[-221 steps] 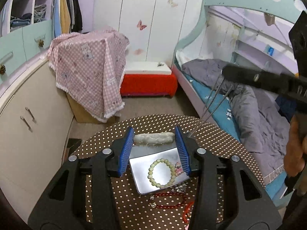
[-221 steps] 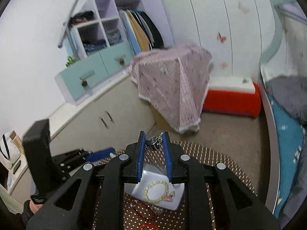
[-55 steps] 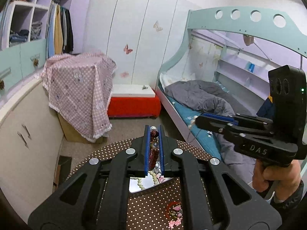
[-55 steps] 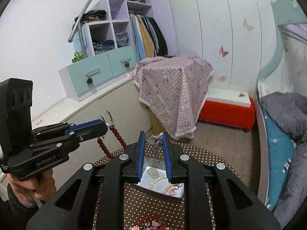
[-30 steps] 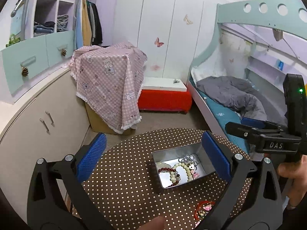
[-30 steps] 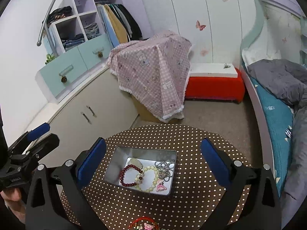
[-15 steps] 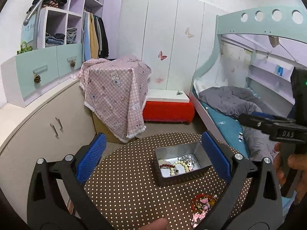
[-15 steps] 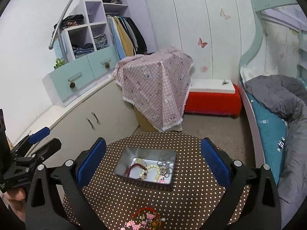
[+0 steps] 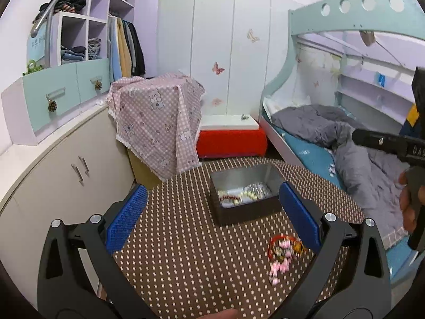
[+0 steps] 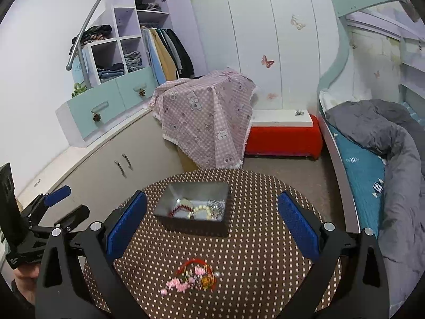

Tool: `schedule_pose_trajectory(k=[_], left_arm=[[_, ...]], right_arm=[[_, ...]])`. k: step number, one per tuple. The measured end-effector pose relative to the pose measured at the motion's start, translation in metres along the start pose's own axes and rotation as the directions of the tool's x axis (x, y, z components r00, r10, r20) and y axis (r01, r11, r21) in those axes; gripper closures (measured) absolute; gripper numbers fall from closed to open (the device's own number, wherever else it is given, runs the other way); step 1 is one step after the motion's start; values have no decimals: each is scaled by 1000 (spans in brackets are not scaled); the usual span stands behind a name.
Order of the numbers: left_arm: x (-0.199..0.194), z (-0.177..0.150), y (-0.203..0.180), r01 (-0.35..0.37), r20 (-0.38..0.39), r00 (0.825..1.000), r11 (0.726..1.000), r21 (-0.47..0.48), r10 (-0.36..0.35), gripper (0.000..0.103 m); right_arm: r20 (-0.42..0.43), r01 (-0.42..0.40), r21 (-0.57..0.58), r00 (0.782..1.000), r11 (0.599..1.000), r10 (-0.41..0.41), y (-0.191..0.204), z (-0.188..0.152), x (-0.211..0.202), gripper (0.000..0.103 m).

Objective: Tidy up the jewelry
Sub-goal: 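Move both tools from the box toward the red-cord charms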

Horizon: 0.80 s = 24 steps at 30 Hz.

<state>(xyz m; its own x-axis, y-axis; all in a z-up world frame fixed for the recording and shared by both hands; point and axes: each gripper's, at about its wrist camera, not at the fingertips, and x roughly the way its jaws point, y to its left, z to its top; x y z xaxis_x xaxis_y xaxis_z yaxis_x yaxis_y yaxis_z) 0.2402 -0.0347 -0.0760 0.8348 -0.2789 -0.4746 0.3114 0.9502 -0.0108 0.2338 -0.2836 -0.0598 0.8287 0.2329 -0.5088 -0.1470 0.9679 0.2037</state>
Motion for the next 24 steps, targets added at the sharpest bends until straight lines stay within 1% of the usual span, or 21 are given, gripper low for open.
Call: schedule_pose_trajectory(k=[4,6,7,9,11,14,18,22,24], left_arm=[[5,-21,-5,26,-50,998,1000,5,-26,6],[10,-36,-10,61,-93,994,998,5,-61,6],[12,-41,-13,68,-107,992,998,14,-66,6],[16,-54,-19,61,-141,989,997,42,-54,6],[20,-63,-21,66,-167,984,997,41,-58,6],[25,-77,-24,95,-205,974,995,6,-92,6],[36,-93,-40,110,-264,960,993,40,-95,6],[47,-99,-51,118,-298,950,991,65,-94,6],[57,-100,-55,115,-328,941,990,79,-83,7]], right_arm=[[-24,14,24,1000,1000,-13,-4,-22,-4,8],[-46,16,36,999,999,-14,-6,-34,-4,8],[-64,20,40,998,999,-18,-8,-42,-3,8],[-89,28,43,996,999,-24,-10,-53,-2,8],[-114,38,57,993,998,-32,-14,-64,0,8],[-144,42,90,989,995,-29,-20,-77,3,8],[-181,53,100,983,994,-34,-23,-92,8,8],[-211,61,119,977,991,-34,-26,-103,14,8],[-221,63,124,975,990,-34,-26,-109,15,8]])
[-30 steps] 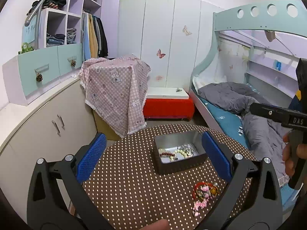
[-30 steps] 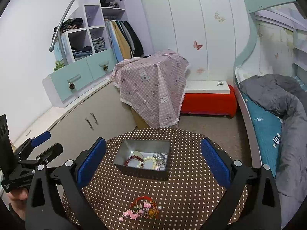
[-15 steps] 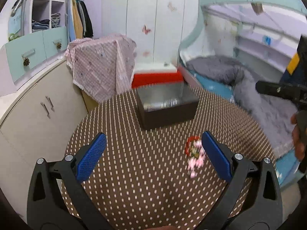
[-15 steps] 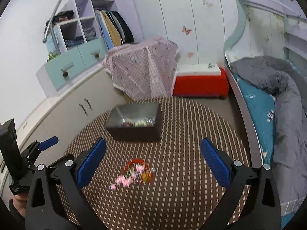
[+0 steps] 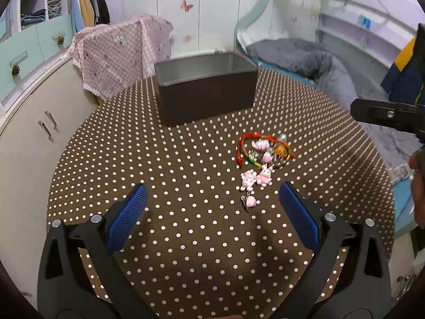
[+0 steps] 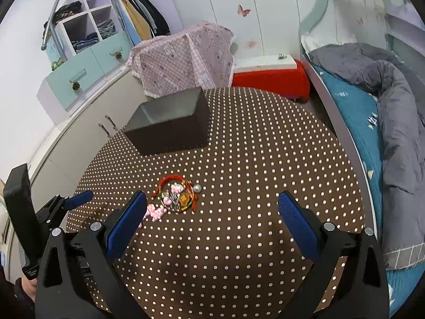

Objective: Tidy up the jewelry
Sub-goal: 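Move both tools from the box toward the red-cord charms, then grasp a pink pendant charm with the left tool, then grasp the pink bunny charm with the right tool while the left tool holds the pendant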

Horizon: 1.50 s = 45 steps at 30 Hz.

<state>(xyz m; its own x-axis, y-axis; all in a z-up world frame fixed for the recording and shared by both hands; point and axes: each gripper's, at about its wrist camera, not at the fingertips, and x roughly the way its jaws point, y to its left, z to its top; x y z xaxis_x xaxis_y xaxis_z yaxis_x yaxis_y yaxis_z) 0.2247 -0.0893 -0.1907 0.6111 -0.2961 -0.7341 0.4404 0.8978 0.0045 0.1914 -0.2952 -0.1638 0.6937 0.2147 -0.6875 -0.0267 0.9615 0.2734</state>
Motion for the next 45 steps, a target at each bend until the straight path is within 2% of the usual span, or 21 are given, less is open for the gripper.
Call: schedule_pose_trajectory(k=[7,10,12,13,14,19,24,25,29,30,36,39,40,41,43,45], left_arm=[[28,-5,-8,53,-97,994,997,53,-48,23],[31,-5,-8,87,-97,992,994,71,-80,46],[31,-1,-5,117,-95,989,990,74,-110,77],[31,0,-3,133,-97,987,989,69,-126,82],[31,1,0,152,-99,984,986,61,-146,91],[28,-4,16,157,-86,984,987,34,-153,91],[19,-11,35,87,-60,994,996,-18,-88,91],[18,-13,39,76,-57,995,997,-30,-78,91],[16,-18,45,47,-59,997,998,-49,-50,91],[16,-20,46,48,-60,997,997,-55,-51,91],[19,-19,48,56,-57,997,995,-80,-60,91],[19,-18,50,62,-57,996,994,-88,-67,90],[19,-18,50,64,-57,996,994,-90,-69,90],[20,-18,51,67,-56,996,993,-93,-73,90],[20,-19,52,72,-56,995,993,-97,-77,90],[20,-19,52,72,-56,995,993,-97,-77,90]], right_arm=[[-33,5,13,999,1000,-4,-4,-9,9,8],[-41,7,22,999,1000,-6,-9,-11,11,8],[-45,7,27,999,1000,-6,-11,-13,13,8],[-49,6,30,999,1000,-5,-11,-13,14,8],[-51,4,31,999,1000,-2,-11,-14,15,8],[-74,-13,6,997,1000,13,1,-18,23,8],[-128,-67,-54,990,996,60,32,-31,40,8],[-137,-80,-60,988,995,71,36,-32,43,11],[-176,-103,-83,981,991,87,56,-36,63,37],[-174,-93,-90,982,992,76,59,-35,67,37],[-133,-3,-149,991,989,-17,75,-31,82,53],[-95,80,-251,990,965,-106,87,-37,88,62],[-95,75,-256,990,964,-102,87,-37,88,74],[-95,69,-247,991,967,-95,83,-37,87,81],[-102,51,-225,992,973,-76,74,-36,85,88],[-111,20,-198,993,980,-43,67,-36,82,88]])
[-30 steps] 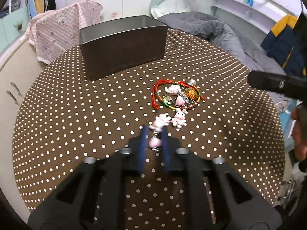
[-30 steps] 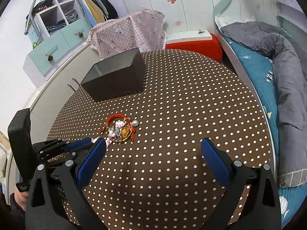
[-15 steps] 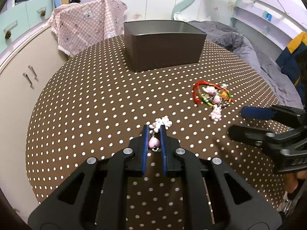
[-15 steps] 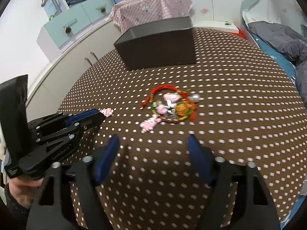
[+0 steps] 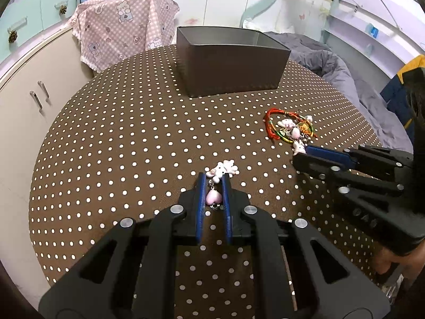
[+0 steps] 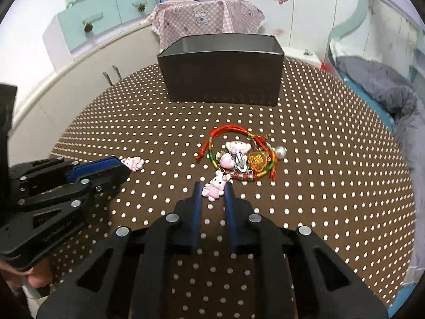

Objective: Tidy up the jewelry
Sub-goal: 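Grasp the pink bunny charm with the right tool while the left tool holds the pendant, then carry both pink charms into the gray box while both tools open to release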

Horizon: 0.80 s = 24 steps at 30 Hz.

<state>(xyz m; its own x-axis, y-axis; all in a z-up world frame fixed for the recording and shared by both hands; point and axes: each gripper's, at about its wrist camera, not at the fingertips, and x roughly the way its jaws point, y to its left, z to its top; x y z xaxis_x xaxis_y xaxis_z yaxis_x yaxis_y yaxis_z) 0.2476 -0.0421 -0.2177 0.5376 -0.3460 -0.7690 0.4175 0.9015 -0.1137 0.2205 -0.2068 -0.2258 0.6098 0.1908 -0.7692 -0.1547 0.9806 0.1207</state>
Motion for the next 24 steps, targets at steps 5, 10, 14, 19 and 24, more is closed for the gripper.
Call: schedule_pose_trajectory(k=[5,10,14,19,24], left_arm=[[0,0,1,-4,0,1000,1000,5,4,90],[-2,-1,3,29,9,1000,999,-17,-29,91],[-7,-1,6,59,20,998,997,-40,-58,91],[-27,7,2,68,67,996,997,-29,-66,91],[-57,26,3,67,145,987,998,-11,-65,91]], right_arm=[[1,-48,20,999,999,48,-3,-7,-8,88],[12,-96,38,995,995,96,-6,-12,-25,88],[49,-133,37,990,990,131,-9,-4,-44,88],[109,-163,21,981,986,160,-15,12,-70,88],[166,-163,0,973,987,161,-14,35,-87,88]])
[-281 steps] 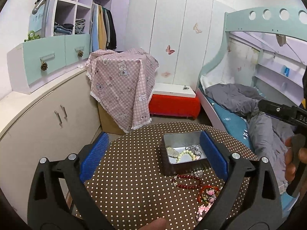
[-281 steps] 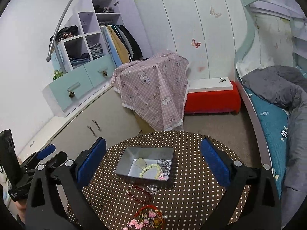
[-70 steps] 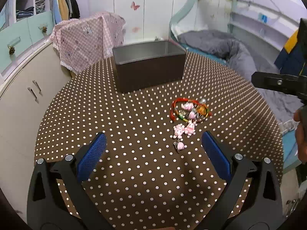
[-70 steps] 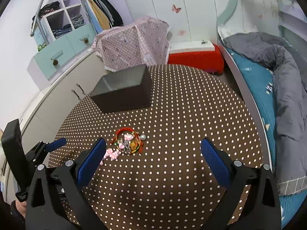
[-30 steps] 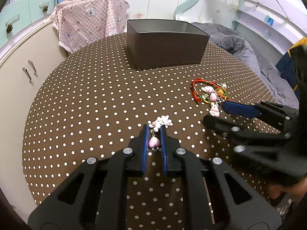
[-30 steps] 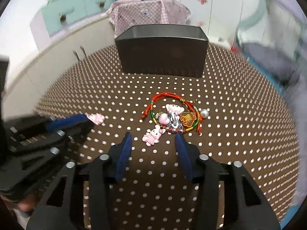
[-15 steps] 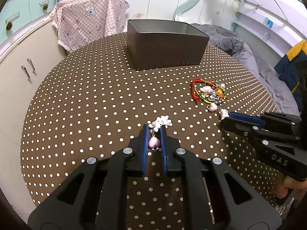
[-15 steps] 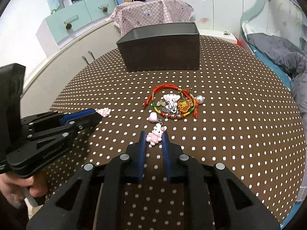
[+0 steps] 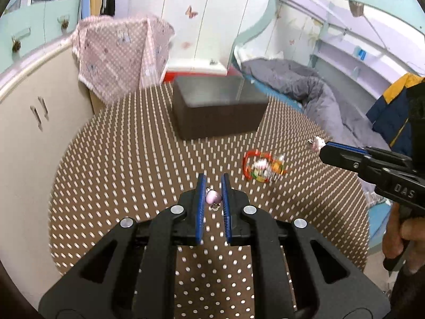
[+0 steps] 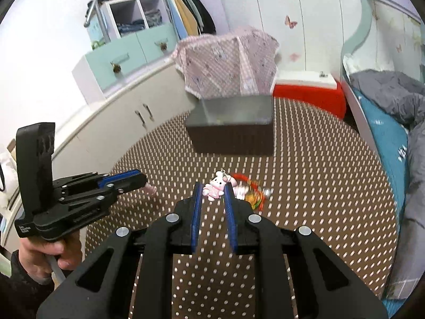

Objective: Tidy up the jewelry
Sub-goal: 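Carry both pink charms into the gray box while both tools open to release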

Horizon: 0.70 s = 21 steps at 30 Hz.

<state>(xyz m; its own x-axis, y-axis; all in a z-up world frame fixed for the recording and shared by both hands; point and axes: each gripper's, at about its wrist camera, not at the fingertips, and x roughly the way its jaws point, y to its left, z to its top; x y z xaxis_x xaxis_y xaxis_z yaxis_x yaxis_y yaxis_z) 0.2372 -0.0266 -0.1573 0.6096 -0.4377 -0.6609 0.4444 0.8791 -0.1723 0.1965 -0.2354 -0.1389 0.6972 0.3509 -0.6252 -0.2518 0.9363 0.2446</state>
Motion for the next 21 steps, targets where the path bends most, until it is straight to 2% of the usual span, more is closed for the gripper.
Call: schedule_pose_trajectory(k=[6,13,21], left_arm=[[-24,32,1,-15,88,996,999,36,12,91],[-42,83,1,-35,197,980,997,64,22,91],[-17,125,5,0,198,980,1000,28,-5,91]], right_arm=[[78,16,-52,997,999,-12,-1,35,-20,88],[167,27,-111,986,993,-8,-4,89,-31,88],[150,-16,-121,988,993,34,-12,131,-5,88]])
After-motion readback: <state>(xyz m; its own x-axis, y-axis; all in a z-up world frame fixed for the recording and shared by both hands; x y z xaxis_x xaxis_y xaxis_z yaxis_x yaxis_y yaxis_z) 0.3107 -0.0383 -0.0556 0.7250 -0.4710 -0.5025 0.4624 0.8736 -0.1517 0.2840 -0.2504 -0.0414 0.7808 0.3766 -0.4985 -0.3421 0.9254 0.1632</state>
